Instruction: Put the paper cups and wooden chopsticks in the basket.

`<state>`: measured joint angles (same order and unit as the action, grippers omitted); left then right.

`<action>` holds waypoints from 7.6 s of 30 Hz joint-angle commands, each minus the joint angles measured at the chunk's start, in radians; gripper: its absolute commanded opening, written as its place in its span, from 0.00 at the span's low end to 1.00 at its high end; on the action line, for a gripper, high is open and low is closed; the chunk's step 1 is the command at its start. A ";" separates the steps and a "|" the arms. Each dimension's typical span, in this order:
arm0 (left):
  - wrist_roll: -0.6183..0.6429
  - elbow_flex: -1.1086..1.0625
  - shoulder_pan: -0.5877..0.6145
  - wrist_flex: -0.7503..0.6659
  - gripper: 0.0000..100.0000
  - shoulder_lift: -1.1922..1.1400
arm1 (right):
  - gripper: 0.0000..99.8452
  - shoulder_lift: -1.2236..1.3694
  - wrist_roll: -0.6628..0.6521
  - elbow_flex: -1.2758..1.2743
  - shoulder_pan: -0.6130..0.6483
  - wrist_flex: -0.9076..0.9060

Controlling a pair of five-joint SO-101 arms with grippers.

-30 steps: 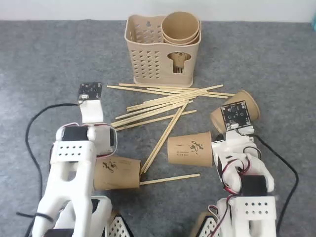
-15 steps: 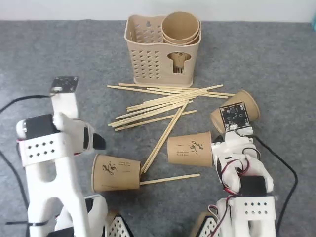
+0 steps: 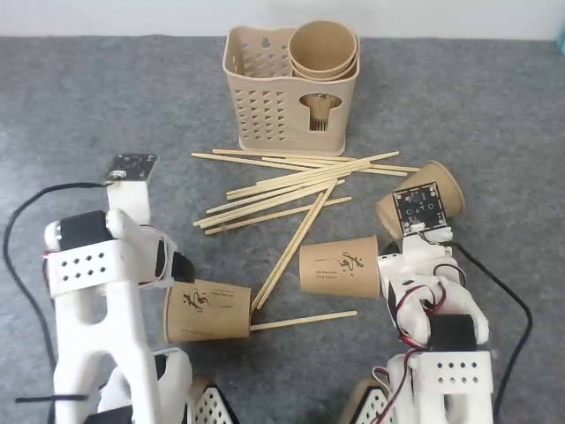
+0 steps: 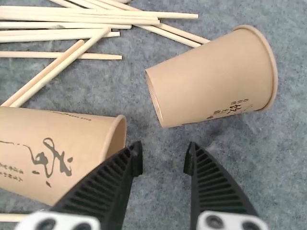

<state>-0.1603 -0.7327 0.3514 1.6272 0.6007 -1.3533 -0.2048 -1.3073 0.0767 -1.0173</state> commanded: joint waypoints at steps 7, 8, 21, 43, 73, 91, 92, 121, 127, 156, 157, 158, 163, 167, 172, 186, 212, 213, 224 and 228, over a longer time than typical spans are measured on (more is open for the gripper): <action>-0.009 0.042 -0.040 -0.018 0.22 -0.265 | 0.16 -0.012 -0.014 0.005 0.004 0.024; -0.011 0.042 -0.040 -0.032 0.22 -0.305 | 0.16 -0.012 -0.014 0.005 0.004 0.024; -0.009 -0.002 -0.115 -0.097 0.17 -0.321 | 0.16 -0.015 -0.014 0.005 0.004 0.024; -0.005 0.104 -0.204 -0.055 0.01 -0.298 | 0.16 -0.007 -0.012 0.003 -0.004 0.044; 0.069 0.671 -0.201 0.026 0.02 -0.302 | 0.16 -0.002 -0.091 0.167 0.254 -0.122; -0.118 0.565 0.262 -0.121 0.35 -0.423 | 0.16 0.364 -0.077 0.212 0.340 -0.047; -0.118 0.567 0.258 -0.135 0.35 -0.462 | 0.16 0.364 -0.077 0.210 0.341 -0.048; -0.187 0.720 0.055 0.101 0.01 -0.905 | 0.16 0.364 -0.077 0.181 0.257 0.002; -0.181 0.826 0.044 0.104 0.01 -0.878 | 0.16 0.364 -0.075 0.181 0.252 0.002; 0.253 1.664 -0.414 0.078 0.01 -0.647 | 0.23 0.200 -0.012 0.206 0.213 -0.099; 0.261 1.716 -0.428 0.066 0.01 -0.669 | 0.23 0.197 -0.012 0.192 0.211 -0.088; 0.273 1.765 -0.442 0.046 0.01 -0.692 | 0.23 0.194 -0.012 0.183 0.208 -0.081; 0.450 1.936 -0.491 -0.089 0.01 -0.801 | 0.23 0.165 -0.012 0.169 0.200 -0.081; 0.463 1.962 -0.545 -0.207 0.01 -0.882 | 0.23 0.108 -0.011 0.137 0.143 -0.076; 0.470 1.962 -0.580 -0.373 0.01 -0.977 | 0.23 -0.019 -0.011 0.075 0.088 -0.076; 0.462 1.962 -0.651 -0.598 0.01 -1.194 | 0.23 -0.223 -0.014 -0.015 0.090 -0.077; 0.235 2.262 -0.608 -0.044 0.36 -1.011 | 0.23 -0.232 0.074 0.020 0.058 -0.104; 0.235 2.284 -0.594 0.026 0.36 -0.990 | 0.23 -0.234 0.097 0.040 0.039 -0.120; 0.293 1.762 -0.302 0.132 0.36 -0.675 | 0.23 -0.090 0.063 0.305 0.068 -0.234; 0.290 1.461 -0.273 0.127 0.36 -0.522 | 0.23 0.085 0.066 0.361 0.091 -0.219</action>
<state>0.1158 0.9214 0.0583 1.7238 -0.0560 -1.3855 -0.1235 -1.0234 0.1504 -1.2413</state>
